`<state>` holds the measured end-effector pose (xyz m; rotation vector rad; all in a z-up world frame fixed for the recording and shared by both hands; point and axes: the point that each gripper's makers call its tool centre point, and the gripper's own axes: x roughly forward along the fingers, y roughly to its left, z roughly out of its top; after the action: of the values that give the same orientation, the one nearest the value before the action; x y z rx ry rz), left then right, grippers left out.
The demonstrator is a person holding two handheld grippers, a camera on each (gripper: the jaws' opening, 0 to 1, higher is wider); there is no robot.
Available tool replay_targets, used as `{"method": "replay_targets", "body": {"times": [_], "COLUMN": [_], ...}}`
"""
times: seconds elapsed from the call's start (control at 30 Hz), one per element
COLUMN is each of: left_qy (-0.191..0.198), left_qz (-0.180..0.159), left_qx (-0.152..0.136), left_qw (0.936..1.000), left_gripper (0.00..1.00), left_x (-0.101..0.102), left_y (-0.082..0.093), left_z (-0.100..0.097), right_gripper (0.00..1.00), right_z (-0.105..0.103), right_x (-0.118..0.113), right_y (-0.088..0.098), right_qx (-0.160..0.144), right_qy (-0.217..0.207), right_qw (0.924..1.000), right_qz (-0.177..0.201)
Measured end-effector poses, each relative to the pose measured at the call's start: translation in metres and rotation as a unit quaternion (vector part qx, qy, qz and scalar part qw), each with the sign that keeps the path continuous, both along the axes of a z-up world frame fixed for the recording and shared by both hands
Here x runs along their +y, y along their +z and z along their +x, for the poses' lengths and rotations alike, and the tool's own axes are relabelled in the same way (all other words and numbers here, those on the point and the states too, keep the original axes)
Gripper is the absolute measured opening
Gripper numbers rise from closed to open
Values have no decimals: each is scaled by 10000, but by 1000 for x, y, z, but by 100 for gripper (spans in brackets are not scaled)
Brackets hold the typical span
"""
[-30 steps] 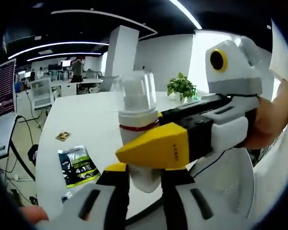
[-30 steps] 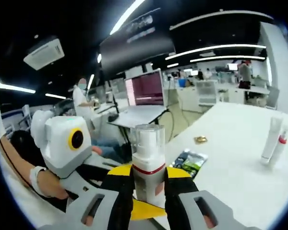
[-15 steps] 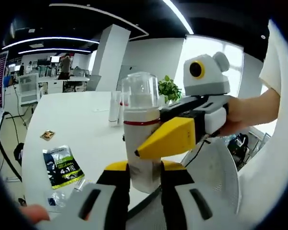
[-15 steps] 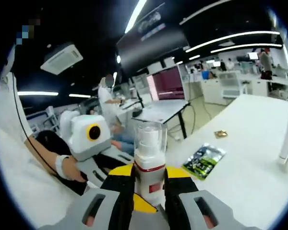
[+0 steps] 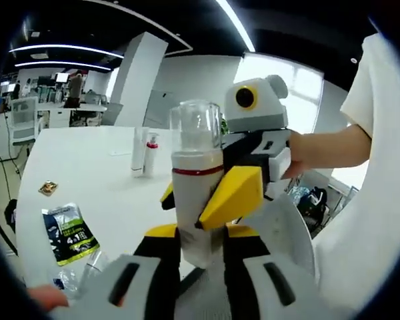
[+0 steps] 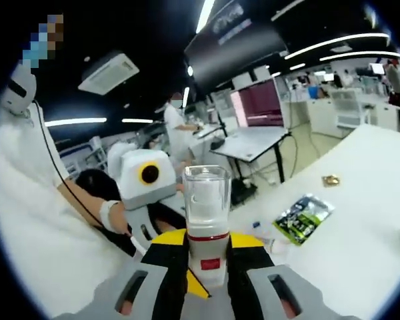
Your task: Arrange the skincare products in the storage area until every visible bottle or jar stands upright without overlapping.
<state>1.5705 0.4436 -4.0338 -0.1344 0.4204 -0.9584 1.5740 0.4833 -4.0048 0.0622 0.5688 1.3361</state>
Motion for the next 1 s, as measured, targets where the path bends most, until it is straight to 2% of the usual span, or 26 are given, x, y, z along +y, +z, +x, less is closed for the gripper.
{"method": "replay_targets", "body": {"times": [0.13, 0.27, 0.33, 0.43, 0.53, 0.63, 0.73, 0.83, 1.0], "left_qy": [308, 522, 727, 749, 692, 629, 517, 430, 115], "left_qz": [278, 478, 547, 665, 643, 739, 734, 589, -20], "left_qx": [-55, -65, -9, -63, 24, 47, 65, 121, 272], "left_qw": [9991, 9975, 9959, 9949, 9955, 9953, 9959, 9973, 9996], "left_gripper": [19, 19, 18, 17, 17, 16, 16, 16, 16], "left_x": [6, 11, 17, 18, 19, 17, 14, 11, 3], "left_y": [-8, -13, -16, -18, -20, -23, -23, -20, -6], "left_z": [10, 16, 20, 20, 20, 17, 14, 11, 4], "right_gripper": [15, 15, 15, 15, 16, 16, 16, 17, 18], "right_z": [16, 24, 23, 22, 23, 21, 17, 11, 0], "right_x": [1, 2, 5, 9, 9, 7, 3, 2, -2], "right_y": [-11, -15, -18, -18, -20, -24, -24, -20, -11], "right_qx": [-92, 289, 67, -138, -147, -39, 168, -3, 110], "right_qy": [-700, -1366, -1621, -1708, -1714, -1563, -1439, -992, -368], "right_qw": [9972, 9902, 9866, 9848, 9846, 9871, 9892, 9949, 9992], "right_qz": [-249, -103, -165, -278, -324, -353, -219, -189, 70]}}
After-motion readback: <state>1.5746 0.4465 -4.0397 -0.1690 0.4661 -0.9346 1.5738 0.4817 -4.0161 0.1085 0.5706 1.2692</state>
